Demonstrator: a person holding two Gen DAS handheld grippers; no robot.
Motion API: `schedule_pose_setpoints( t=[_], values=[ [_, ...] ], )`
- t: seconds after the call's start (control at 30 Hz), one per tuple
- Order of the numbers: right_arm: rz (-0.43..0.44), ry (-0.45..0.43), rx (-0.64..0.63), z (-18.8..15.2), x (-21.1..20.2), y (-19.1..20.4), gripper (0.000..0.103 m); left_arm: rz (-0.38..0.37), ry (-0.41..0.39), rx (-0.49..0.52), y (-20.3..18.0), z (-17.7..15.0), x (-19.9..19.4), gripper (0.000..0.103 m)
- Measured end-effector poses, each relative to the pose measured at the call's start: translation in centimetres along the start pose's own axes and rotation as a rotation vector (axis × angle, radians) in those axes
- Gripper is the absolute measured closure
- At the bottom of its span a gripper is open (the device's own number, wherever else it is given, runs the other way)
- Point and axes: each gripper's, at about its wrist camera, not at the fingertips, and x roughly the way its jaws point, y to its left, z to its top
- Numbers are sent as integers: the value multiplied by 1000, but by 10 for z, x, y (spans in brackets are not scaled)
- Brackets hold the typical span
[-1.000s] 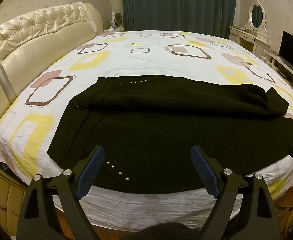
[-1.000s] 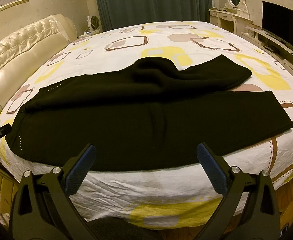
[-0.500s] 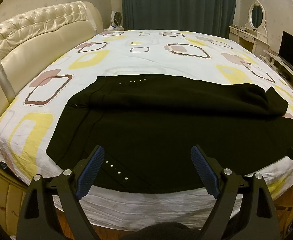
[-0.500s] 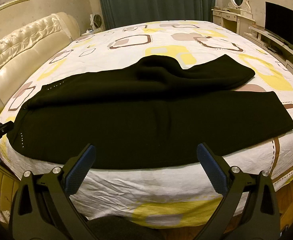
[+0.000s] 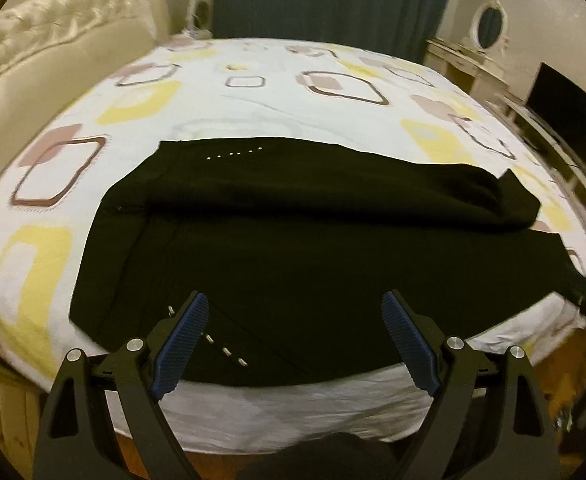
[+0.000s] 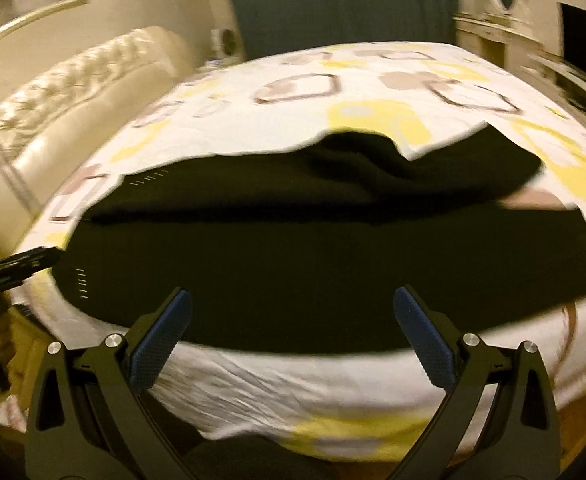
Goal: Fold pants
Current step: 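Grasp the pants waistband with the right gripper while the left gripper grasps the other waistband corner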
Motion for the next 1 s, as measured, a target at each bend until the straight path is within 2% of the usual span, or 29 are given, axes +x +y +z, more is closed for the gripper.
schedule_pose_setpoints(
  t=[0.07, 0.1, 0.13, 0.2, 0.33, 0.37, 0.4, 0.47, 0.53, 0.63, 0.7, 0.77, 0.83, 0.9, 0.93, 0.97, 1.0],
  values=[
    [16, -2, -8, 8, 2, -1, 2, 9, 9, 15, 26, 21, 7, 15],
    [63, 5, -52, 37, 14, -1, 2, 10, 5, 13, 42, 34, 12, 15],
    [63, 5, -52, 37, 14, -1, 2, 5, 3, 7, 56, 43, 17, 15],
    [84, 28, -112, 63, 34, 1, 2, 8, 7, -14, 84, 64, 31, 15],
    [94, 123, -225, 111, 99, 3, 2, 24, 54, -80, 147, 109, 83, 15],
    [96, 193, -238, 132, 141, -3, 2, 29, 73, -95, 162, 118, 100, 15],
    [96, 193, -238, 132, 141, -3, 2, 41, 91, -109, 175, 127, 116, 15],
    [112, 261, -237, 148, 179, -9, 2, 37, 110, -121, 191, 136, 137, 16],
    [120, 310, -252, 159, 207, -12, 2, 0, 139, -110, 203, 145, 161, 16],
    [136, 379, -274, 171, 243, -17, 2, -24, 178, -45, 207, 153, 189, 16],
    [151, 421, -287, 172, 257, -17, 2, -19, 187, -12, 208, 154, 201, 16],
    [169, 452, -310, 172, 268, -18, 3, -54, 209, -22, 214, 157, 210, 16],
    [210, 490, -319, 171, 278, -17, 8, -97, 237, -48, 218, 157, 219, 16],
    [208, 534, -339, 167, 287, -16, 25, -106, 243, -48, 217, 158, 225, 16],
    [195, 544, -351, 165, 289, -15, 27, -103, 236, -32, 213, 158, 225, 16],
    [186, 546, -368, 163, 289, -14, 34, -105, 234, -19, 212, 160, 227, 19],
    [193, 548, -374, 162, 288, -13, 51, -106, 230, -10, 210, 161, 226, 32]
  ],
)
